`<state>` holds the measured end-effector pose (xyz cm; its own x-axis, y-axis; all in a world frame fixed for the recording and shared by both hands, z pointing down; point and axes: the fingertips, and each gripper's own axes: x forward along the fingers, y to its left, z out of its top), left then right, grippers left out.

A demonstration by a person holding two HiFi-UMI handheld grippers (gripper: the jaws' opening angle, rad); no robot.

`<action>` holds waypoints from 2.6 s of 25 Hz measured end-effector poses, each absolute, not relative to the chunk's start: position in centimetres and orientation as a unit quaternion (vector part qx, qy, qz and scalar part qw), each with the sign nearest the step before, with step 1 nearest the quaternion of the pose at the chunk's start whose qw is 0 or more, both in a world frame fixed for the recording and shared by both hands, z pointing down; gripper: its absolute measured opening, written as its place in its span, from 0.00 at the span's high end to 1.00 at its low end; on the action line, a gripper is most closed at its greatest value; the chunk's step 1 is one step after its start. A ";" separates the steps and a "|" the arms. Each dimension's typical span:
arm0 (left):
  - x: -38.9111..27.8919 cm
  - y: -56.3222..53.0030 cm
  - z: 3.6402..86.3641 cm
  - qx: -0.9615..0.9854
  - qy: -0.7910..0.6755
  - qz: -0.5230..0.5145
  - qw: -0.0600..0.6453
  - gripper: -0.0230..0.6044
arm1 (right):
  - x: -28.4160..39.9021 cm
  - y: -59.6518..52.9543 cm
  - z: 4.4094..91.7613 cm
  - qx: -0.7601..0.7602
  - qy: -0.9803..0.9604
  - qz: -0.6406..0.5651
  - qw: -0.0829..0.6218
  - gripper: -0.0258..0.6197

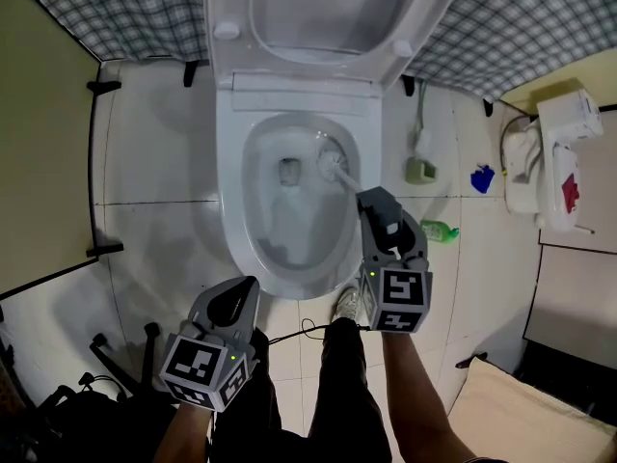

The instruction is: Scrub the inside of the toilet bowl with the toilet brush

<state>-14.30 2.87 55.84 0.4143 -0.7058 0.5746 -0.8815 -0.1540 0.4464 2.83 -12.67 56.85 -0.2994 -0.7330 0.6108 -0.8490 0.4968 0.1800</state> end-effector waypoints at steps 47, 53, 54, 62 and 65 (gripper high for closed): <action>-15.6 6.0 54.8 0.741 -0.547 0.101 0.377 0.98 | 1.5 -7.1 63.9 0.461 -0.772 0.187 0.397 0.66; -14.4 6.0 55.1 0.746 -0.539 0.101 0.378 0.98 | 0.9 -6.9 65.3 0.450 -0.769 0.203 0.405 0.66; -14.3 6.0 55.1 0.746 -0.539 0.100 0.379 0.98 | 1.4 -6.4 65.0 0.450 -0.769 0.202 0.407 0.66; -12.9 4.6 54.0 0.753 -0.536 0.073 0.374 0.98 | 3.7 -2.0 60.6 0.455 -0.752 0.214 0.426 0.66; -12.3 4.4 53.9 0.755 -0.534 0.068 0.375 0.98 | 4.3 -1.2 59.1 0.452 -0.743 0.218 0.444 0.67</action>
<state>-12.31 4.44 53.85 0.4208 -0.7555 0.5021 -0.8568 -0.1491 0.4936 4.32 -1.19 59.13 -0.1987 -0.4770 0.8562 -0.8646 0.4967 0.0761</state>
